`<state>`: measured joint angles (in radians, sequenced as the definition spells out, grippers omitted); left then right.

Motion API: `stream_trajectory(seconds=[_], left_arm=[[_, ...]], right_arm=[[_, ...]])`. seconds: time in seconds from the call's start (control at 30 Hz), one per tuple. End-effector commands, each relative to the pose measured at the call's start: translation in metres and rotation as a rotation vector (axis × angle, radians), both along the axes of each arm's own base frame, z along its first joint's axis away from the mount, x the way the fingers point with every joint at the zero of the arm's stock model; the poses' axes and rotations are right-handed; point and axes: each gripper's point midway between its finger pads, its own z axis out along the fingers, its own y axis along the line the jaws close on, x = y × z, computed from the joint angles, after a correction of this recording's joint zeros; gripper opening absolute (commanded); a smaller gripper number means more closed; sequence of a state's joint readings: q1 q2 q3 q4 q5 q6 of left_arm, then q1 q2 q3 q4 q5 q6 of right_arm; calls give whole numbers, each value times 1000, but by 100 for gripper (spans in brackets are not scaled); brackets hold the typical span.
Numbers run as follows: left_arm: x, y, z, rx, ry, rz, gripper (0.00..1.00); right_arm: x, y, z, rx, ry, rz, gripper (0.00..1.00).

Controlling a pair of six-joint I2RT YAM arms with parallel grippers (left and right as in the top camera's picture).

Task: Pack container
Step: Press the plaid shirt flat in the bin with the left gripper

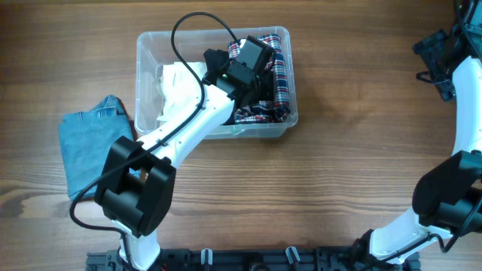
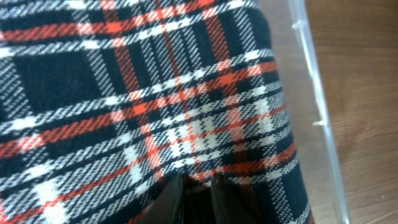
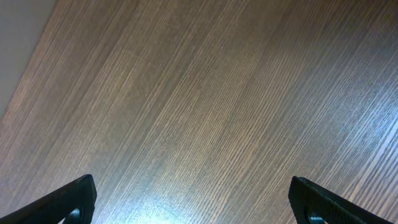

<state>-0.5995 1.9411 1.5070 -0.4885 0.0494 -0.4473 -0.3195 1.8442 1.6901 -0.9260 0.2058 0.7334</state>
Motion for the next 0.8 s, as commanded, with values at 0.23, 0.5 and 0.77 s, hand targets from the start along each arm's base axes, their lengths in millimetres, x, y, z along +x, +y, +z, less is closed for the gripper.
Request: stream_trajectory(seconds=[0.23, 0.5, 0.77], left_arm=[[-1, -10, 60, -88, -124, -16, 17], [-4, -13, 27, -45, -58, -24, 18], [-14, -27, -16, -10, 26, -65, 19]], right_arm=[[2, 2, -8, 13, 12, -1, 100], [2, 2, -8, 13, 11, -2, 100], [2, 2, -8, 13, 11, -1, 100]])
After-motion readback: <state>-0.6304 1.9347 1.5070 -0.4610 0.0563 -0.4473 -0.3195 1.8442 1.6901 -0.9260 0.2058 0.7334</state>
